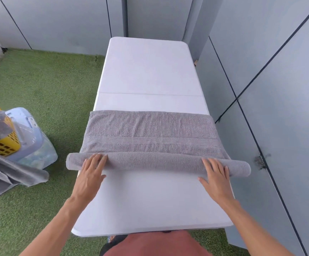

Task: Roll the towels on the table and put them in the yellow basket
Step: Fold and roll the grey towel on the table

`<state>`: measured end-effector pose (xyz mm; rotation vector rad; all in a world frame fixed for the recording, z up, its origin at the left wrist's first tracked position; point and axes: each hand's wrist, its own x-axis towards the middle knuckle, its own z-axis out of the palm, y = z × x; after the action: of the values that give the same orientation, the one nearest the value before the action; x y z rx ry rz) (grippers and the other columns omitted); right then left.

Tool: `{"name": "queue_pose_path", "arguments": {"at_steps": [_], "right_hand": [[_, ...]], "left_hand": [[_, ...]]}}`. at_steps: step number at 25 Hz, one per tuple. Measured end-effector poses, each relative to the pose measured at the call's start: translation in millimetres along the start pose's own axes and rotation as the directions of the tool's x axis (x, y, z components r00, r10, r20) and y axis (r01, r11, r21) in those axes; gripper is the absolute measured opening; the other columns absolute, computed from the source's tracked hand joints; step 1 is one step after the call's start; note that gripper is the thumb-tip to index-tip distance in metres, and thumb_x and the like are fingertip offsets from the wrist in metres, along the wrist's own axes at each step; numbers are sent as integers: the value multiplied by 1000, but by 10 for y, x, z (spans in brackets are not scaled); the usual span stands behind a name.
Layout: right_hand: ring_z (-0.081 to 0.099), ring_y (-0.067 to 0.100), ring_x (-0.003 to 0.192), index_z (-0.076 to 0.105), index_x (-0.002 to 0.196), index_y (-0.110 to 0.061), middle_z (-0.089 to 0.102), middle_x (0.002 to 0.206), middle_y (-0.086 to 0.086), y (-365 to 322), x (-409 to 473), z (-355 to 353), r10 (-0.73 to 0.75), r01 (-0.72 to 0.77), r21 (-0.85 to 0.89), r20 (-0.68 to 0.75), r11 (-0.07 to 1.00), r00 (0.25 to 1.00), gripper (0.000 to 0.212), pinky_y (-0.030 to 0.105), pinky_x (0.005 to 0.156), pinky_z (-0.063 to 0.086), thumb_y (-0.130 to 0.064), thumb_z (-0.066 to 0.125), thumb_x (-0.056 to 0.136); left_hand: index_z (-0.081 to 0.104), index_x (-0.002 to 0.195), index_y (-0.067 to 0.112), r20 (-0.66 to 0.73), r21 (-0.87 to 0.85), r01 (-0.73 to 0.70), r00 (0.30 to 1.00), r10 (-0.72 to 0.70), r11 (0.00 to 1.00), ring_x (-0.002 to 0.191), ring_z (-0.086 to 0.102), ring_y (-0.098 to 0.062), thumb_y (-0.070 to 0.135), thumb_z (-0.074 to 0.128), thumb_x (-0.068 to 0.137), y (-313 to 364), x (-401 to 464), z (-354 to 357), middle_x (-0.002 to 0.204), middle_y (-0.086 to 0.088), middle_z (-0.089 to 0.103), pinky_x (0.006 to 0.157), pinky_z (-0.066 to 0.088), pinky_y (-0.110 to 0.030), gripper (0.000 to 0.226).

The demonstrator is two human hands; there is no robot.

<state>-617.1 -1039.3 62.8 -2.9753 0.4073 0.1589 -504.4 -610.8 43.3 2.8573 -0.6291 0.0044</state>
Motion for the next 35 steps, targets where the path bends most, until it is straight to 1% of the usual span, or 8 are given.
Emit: {"name": "queue_pose_path", "arguments": {"at_steps": [8,12,15,19,22,30,33,35], "right_hand": [[36,20,129,43,135,-24,48,131,-4,48,106,-201,31,-26,-29,200,999,979,49,42,108,24,-28,60,90],[48,19,121,53,127,-24,55,124,-2,203,145,-316,-32,-86,273,400,958,916,52,37,100,38,-26,73,80],[50,20,119,54,123,-25,55,124,0,133,318,-353,35,-118,454,188,883,982,50,37,100,39,-19,75,78],[34,24,136,46,138,-30,42,142,-1,-4,46,-129,-27,28,9,-90,1000,996,52,51,109,19,-37,62,89],[17,22,144,28,148,-29,30,150,-2,-15,84,-67,-6,9,-47,51,999,999,70,58,112,11,-38,62,88],[33,18,134,43,137,-27,46,135,-7,2,124,-292,22,-21,-6,262,1000,965,50,56,110,22,-34,60,90],[42,20,128,48,133,-29,50,131,-6,146,120,-341,-8,-53,131,425,990,905,52,53,107,30,-36,66,85],[46,18,127,50,132,-30,52,130,-6,174,212,-376,-39,-97,311,402,945,915,56,46,108,33,-32,72,79]], "left_hand": [[60,111,11,42,-52,60,997,-57,997,89,59,-32,-5,74,67,27,10,-134,96,-5,61,79,50,-44,50],[56,125,14,240,-176,134,967,-90,975,106,55,-30,2,66,81,-88,-9,-180,112,-5,58,89,45,-40,47],[59,123,16,105,-196,98,991,-78,976,94,56,-30,0,61,85,-101,257,-233,106,-6,56,80,45,-40,41],[58,126,14,-61,-83,44,997,-50,996,101,55,-34,16,76,78,54,72,-120,113,-10,56,90,46,-50,51],[50,132,12,28,-4,19,999,-19,1000,110,52,-33,18,83,67,8,73,-61,118,-9,54,100,40,-51,73],[54,130,18,311,-40,81,948,-65,996,108,55,-28,13,70,82,-25,219,-249,110,-4,60,93,39,-36,52],[49,135,20,600,-131,143,799,-37,981,119,50,-23,21,68,86,-99,249,-414,126,-3,55,97,35,-29,53],[53,131,22,549,-244,183,836,-20,952,120,50,-23,17,69,84,-148,308,-459,126,-3,55,98,36,-30,49]]}}
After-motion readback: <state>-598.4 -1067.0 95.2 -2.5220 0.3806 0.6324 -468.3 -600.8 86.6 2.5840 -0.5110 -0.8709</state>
